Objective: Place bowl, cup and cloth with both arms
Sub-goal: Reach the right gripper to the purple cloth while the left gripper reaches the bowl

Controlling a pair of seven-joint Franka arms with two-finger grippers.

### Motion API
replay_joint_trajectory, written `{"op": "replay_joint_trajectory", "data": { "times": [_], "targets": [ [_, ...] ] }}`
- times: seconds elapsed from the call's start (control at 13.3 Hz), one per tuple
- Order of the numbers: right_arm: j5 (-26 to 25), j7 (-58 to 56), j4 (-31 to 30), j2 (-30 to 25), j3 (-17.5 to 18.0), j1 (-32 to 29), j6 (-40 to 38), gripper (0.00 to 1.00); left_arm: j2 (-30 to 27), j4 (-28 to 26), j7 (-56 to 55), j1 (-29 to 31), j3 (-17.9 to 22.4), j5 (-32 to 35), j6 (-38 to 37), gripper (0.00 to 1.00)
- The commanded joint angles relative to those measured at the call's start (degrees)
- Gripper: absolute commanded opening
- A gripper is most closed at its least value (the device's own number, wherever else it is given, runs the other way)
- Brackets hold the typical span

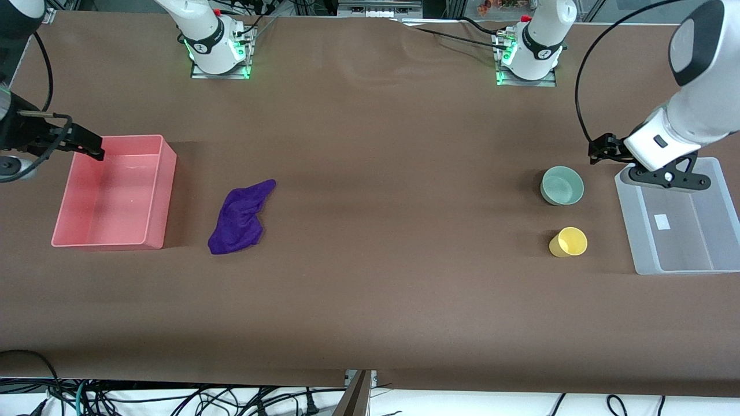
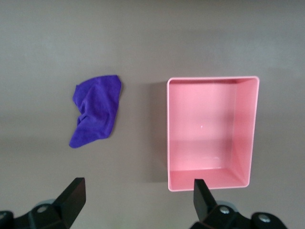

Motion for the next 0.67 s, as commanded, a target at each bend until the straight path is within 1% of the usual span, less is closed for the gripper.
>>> {"op": "replay_joint_trajectory", "data": {
  "times": [0.0, 0.07, 0.15, 0.3, 0.38, 0.45, 0.53, 0.6],
  "targets": [
    [-0.5, -0.3, -3.0, 2.3, 0.0, 0.2, -1.2, 1.0, 3.2, -2.3, 6.6, 4.3, 0.0, -0.3, 1.8, 1.0],
    [-0.3, -0.1, -4.7, 2.3, 0.0, 0.2, -0.1, 1.0, 3.3, -5.3, 9.3, 5.4, 0.0, -0.4, 5.4, 1.0],
    [0.0, 0.7, -6.7, 2.6, 0.1, 0.3, 2.9, 1.0, 3.3, -8.7, 10.6, 5.8, 0.0, -0.3, 9.9, 1.0],
    [0.2, 0.8, -12.9, 3.0, 1.9, 0.7, 11.6, 1.0, 4.3, -16.3, 11.8, 6.8, 0.1, -0.3, 20.7, 1.0],
    [0.2, 0.9, -16.2, 3.8, 2.7, 0.7, 16.3, 1.0, 6.7, -19.5, 13.4, 7.0, 0.1, -0.3, 26.3, 1.0],
    [0.6, 0.9, -19.4, 4.5, 3.7, 0.7, 21.1, 1.0, 9.1, -21.1, 14.9, 7.7, 0.1, -0.2, 31.1, 1.0],
    [0.7, 1.7, -21.8, 5.6, 4.8, 0.7, 26.0, 1.0, 11.3, -21.7, 17.2, 8.7, 0.1, -0.2, 34.2, 1.0],
    [0.6, 5.0, -23.1, 7.5, 5.7, 0.7, 29.6, 1.0, 13.4, -21.7, 19.7, 9.6, 0.0, -0.2, 35.4, 1.0]
  ]
}}
